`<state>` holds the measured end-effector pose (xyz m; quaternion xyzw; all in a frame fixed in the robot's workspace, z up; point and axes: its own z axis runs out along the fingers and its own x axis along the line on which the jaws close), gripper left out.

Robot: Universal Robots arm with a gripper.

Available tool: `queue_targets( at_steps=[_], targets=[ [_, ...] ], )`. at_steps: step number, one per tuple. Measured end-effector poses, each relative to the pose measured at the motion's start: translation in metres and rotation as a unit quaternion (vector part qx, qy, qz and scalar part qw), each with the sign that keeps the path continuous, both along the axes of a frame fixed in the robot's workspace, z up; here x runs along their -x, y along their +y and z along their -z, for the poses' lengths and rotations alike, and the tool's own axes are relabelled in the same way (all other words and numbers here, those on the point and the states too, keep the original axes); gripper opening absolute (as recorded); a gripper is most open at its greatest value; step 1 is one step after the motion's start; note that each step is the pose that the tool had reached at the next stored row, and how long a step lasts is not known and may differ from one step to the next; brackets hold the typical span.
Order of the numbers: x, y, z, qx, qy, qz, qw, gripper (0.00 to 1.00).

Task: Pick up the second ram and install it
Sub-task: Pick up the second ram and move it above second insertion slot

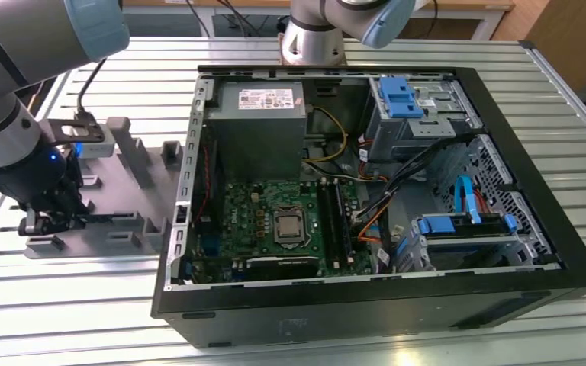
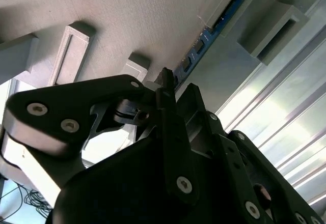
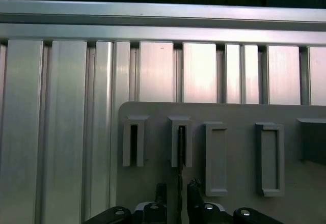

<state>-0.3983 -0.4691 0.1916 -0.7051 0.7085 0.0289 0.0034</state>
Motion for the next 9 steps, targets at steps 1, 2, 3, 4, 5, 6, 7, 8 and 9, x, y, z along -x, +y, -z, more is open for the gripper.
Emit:
queue_targets(
  at_steps=[1,2,3,4,5,6,7,8,9],
  targets=[
    [0.0000,0.0000,0.0002,-0.0004,0.0000,0.000,1.0000,0.30],
    [0.0000,0.0000,0.0004,-0.0007,0.0000,0.000,1.0000,0.30],
    [0.0000,0.0000,0.0006,-0.0010,0.0000,0.000,1.0000,0.30],
    [0.0000,0.0000,0.0008,-0.0013,0.0000,0.000,1.0000,0.29],
    [0.0000,0.0000,0.0010,-0.0016,0.0000,0.000,1.0000,0.29],
    [0.0000,0.0000,0.0012,-0.0018,0.0000,0.000,1.0000,0.22],
    [0.0000,0.0000,0.0013,-0.0021,0.0000,0.000,1.0000,0.22],
    [0.0000,0.0000,0.0015,-0.0023,0.0000,0.000,1.0000,0.22],
    [0.0000,0.0000,0.0016,-0.0024,0.0001,0.000,1.0000,0.22]
  ],
)
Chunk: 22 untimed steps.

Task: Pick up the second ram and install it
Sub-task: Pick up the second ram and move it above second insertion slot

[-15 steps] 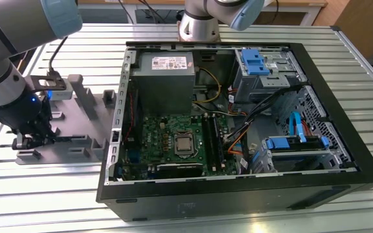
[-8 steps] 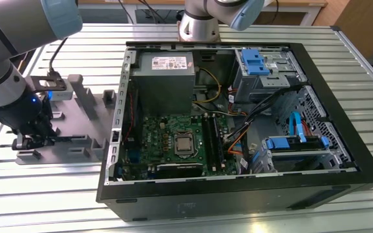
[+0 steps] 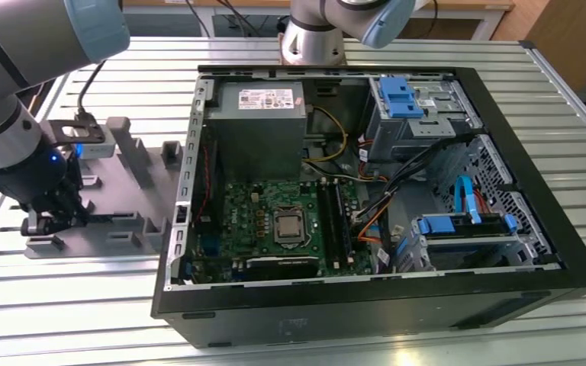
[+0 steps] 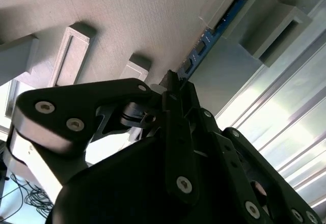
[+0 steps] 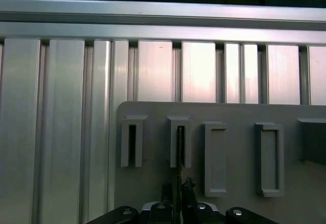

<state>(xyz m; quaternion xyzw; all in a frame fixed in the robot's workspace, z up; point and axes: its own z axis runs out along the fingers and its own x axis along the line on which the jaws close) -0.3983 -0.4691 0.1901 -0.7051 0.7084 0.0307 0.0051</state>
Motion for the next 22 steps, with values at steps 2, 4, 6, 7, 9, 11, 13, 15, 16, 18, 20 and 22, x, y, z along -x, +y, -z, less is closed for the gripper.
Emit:
queue_targets(
  at_steps=[2,4,6,7,9,11,13,15,16,18,20,22],
  targets=[
    [0.0000,0.0000,0.0002,-0.0002,0.0000,0.000,1.0000,0.22],
    [0.0000,0.0000,0.0004,-0.0002,0.0001,0.000,1.0000,0.20],
    [-0.0001,0.0000,0.0006,-0.0002,0.0000,0.000,1.0000,0.14],
    [-0.0001,0.0000,0.0006,-0.0002,0.0000,0.000,1.0000,0.14],
    [-0.0001,0.0000,0.0008,-0.0001,0.0000,0.000,1.0000,0.14],
    [-0.0001,0.0000,0.0010,-0.0001,0.0001,0.000,1.0000,0.14],
    [-0.0001,0.0000,0.0011,-0.0002,0.0000,0.000,1.0000,0.14],
    [-0.0002,0.0000,0.0016,-0.0004,-0.0002,0.000,1.0000,0.15],
    [-0.0002,0.0001,0.0017,-0.0003,-0.0001,0.001,1.0000,0.21],
    [-0.0002,0.0001,0.0017,-0.0002,0.0000,0.002,1.0000,0.21],
    [-0.0002,0.0003,0.0018,-0.0002,0.0000,0.003,1.0000,0.21],
    [-0.0004,0.0005,0.0019,-0.0003,-0.0001,0.003,1.0000,0.21]
  ],
)
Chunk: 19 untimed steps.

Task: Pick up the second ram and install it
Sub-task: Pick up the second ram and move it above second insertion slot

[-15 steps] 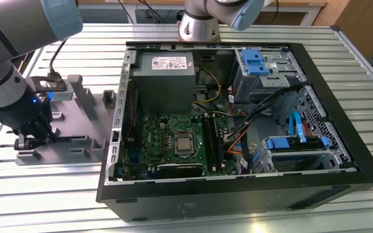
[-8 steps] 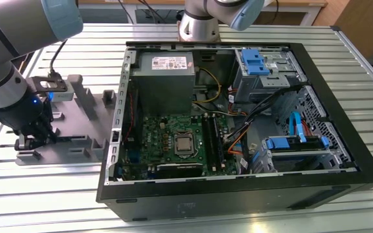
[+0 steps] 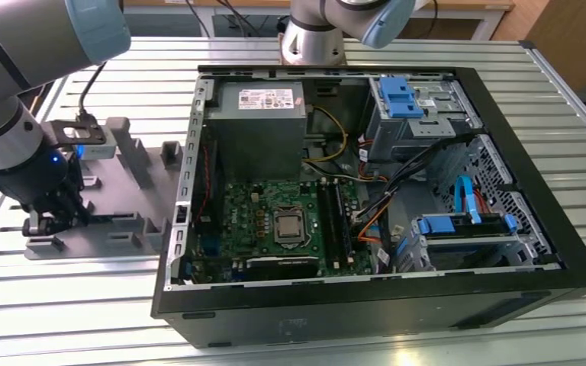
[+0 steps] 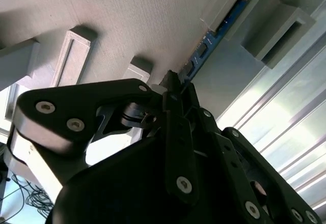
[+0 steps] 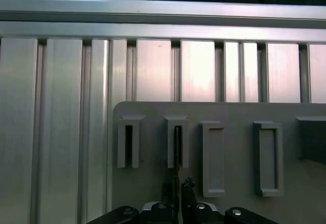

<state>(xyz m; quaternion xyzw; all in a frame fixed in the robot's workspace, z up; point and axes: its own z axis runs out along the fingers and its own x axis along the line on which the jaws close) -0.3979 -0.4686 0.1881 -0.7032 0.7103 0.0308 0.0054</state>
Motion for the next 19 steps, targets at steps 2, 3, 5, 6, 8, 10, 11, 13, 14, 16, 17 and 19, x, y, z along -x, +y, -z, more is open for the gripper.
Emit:
queue_targets(
  at_steps=[2,3,5,6,8,10,11,13,14,16,17,19],
  targets=[
    [-0.0007,0.0001,-0.0001,0.0000,0.0000,0.000,1.0000,0.21],
    [-0.0010,0.0000,-0.0001,0.0000,0.0001,0.000,1.0000,0.21],
    [-0.0018,0.0000,0.0000,0.0000,0.0000,0.000,1.0000,0.21],
    [-0.0022,0.0000,0.0000,0.0000,0.0000,0.000,1.0000,0.21],
    [-0.0025,0.0000,0.0000,0.0000,0.0000,0.000,1.0000,0.21],
    [-0.0026,0.0000,0.0000,0.0001,0.0000,0.000,1.0000,0.21],
    [-0.0026,0.0000,0.0000,0.0001,0.0001,0.000,1.0000,0.21],
    [-0.0026,0.0000,0.0000,0.0001,0.0001,0.000,1.0000,0.20],
    [-0.0026,0.0000,0.0000,0.0001,0.0001,0.000,1.0000,0.14],
    [-0.0026,0.0000,0.0000,0.0001,0.0001,0.000,1.0000,0.14],
    [-0.0026,0.0000,0.0001,0.0001,0.0001,0.000,1.0000,0.14],
    [-0.0026,0.0000,0.0001,0.0001,0.0001,0.000,1.0000,0.14]
  ],
)
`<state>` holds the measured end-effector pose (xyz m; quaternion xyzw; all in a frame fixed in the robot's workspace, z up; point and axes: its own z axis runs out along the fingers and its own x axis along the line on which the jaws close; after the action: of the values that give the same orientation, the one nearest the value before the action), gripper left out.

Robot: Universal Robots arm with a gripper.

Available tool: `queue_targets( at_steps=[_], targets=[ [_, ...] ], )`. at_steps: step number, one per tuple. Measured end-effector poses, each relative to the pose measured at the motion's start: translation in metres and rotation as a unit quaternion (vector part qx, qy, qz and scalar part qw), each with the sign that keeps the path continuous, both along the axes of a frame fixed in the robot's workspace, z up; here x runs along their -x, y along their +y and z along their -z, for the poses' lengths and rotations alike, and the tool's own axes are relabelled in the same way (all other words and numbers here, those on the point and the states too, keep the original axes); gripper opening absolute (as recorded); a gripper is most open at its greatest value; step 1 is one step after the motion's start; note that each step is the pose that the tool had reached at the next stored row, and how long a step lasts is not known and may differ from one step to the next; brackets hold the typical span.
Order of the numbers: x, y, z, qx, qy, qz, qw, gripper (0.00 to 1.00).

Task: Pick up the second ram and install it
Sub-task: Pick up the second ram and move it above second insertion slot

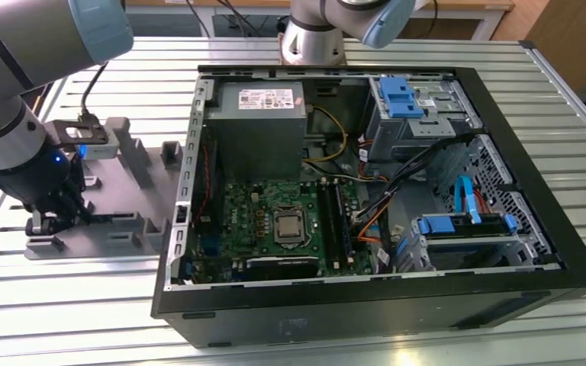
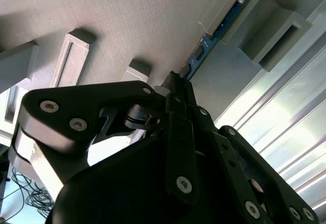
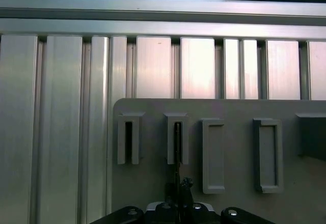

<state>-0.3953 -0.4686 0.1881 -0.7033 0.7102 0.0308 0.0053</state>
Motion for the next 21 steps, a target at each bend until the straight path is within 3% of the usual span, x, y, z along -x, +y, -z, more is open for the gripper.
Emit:
queue_targets(
  at_steps=[6,14,21],
  targets=[
    [0.0000,0.0001,0.0001,0.0000,0.0000,0.013,0.9999,0.14],
    [0.0000,0.0001,-0.0002,-0.0001,-0.0001,0.014,0.9999,0.14],
    [0.0000,0.0001,-0.0085,0.0000,0.0000,0.014,0.9999,0.14]
  ],
)
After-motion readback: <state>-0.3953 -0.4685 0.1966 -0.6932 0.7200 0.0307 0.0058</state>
